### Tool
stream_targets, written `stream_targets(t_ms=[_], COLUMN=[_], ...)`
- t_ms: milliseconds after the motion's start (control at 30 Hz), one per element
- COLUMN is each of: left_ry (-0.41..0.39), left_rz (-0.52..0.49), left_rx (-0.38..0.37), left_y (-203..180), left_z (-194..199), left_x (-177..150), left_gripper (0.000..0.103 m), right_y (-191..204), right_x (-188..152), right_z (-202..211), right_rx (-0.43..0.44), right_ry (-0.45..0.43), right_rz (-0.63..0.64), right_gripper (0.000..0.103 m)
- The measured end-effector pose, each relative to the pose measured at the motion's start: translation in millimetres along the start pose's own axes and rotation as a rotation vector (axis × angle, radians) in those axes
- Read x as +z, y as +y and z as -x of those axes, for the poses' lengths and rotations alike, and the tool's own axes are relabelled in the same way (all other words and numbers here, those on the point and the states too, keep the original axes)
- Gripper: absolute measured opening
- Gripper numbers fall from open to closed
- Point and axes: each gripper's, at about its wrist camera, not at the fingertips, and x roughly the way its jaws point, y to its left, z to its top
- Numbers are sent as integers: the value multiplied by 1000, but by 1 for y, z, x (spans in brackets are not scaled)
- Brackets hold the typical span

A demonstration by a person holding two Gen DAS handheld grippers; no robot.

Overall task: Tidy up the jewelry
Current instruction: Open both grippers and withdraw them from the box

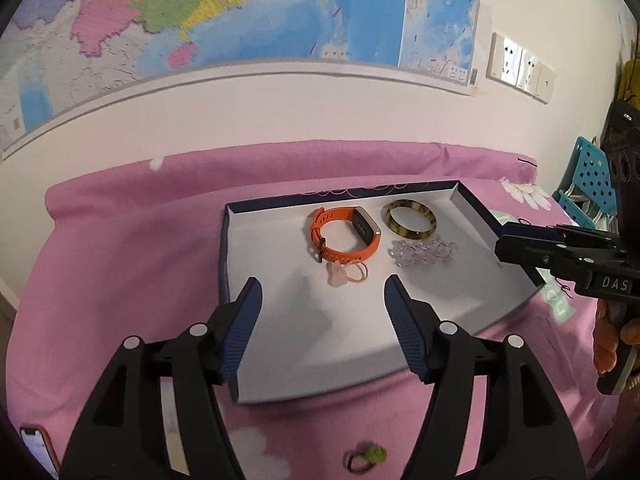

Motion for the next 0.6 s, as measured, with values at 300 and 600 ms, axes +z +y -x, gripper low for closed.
stream_targets(t_ms=[300, 600], left_ry=[19, 40], left_rz=[6, 5], left_rx=[-21, -44], left_y=[-3, -5], left_z=[25, 42], left_x=[-35, -66], left_gripper=[66, 66], right_y=[14, 14], right_x=[-40, -86], right_z=[15, 35], right_rx=[5, -29], right_ry=[55, 123], right_rz=[41, 36], right_gripper=[37, 37])
